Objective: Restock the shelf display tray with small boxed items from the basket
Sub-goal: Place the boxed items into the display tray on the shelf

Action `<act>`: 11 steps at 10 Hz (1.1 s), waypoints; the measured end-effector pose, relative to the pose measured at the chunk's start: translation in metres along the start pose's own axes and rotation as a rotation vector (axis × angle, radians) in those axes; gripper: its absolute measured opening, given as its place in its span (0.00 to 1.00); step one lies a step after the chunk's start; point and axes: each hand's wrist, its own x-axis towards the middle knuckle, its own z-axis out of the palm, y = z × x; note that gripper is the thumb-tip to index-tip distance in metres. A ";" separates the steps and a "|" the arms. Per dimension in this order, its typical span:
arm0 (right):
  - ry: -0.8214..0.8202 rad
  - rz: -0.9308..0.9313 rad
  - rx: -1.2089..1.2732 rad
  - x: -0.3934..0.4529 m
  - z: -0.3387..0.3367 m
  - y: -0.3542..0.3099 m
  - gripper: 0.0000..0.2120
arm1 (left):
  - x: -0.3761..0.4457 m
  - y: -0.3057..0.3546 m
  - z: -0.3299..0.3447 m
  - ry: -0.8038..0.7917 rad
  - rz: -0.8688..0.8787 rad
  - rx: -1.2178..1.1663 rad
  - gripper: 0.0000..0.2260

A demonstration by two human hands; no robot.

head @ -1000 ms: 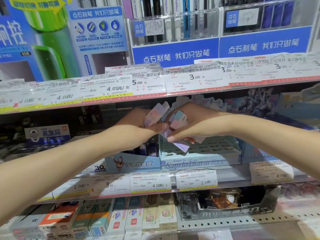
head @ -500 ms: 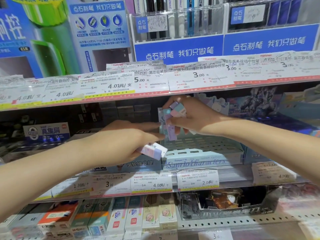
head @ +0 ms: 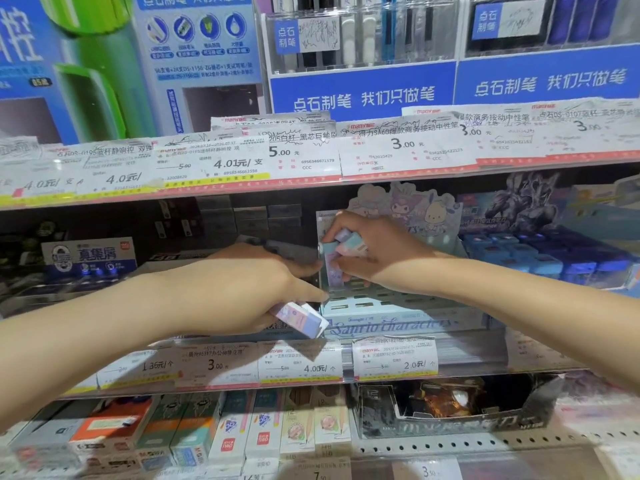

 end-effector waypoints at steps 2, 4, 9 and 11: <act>0.063 -0.132 -0.158 0.001 -0.004 0.005 0.10 | -0.004 -0.006 0.003 0.077 0.086 -0.037 0.13; -0.097 -0.007 -0.132 -0.002 -0.004 0.006 0.14 | -0.001 -0.018 0.016 0.161 0.123 -0.103 0.12; -0.209 0.358 0.981 -0.003 -0.022 -0.014 0.16 | 0.000 0.000 0.007 0.275 0.014 -0.437 0.12; -0.056 0.380 1.052 -0.003 -0.008 -0.025 0.15 | 0.008 0.019 0.009 0.264 -0.221 -0.771 0.19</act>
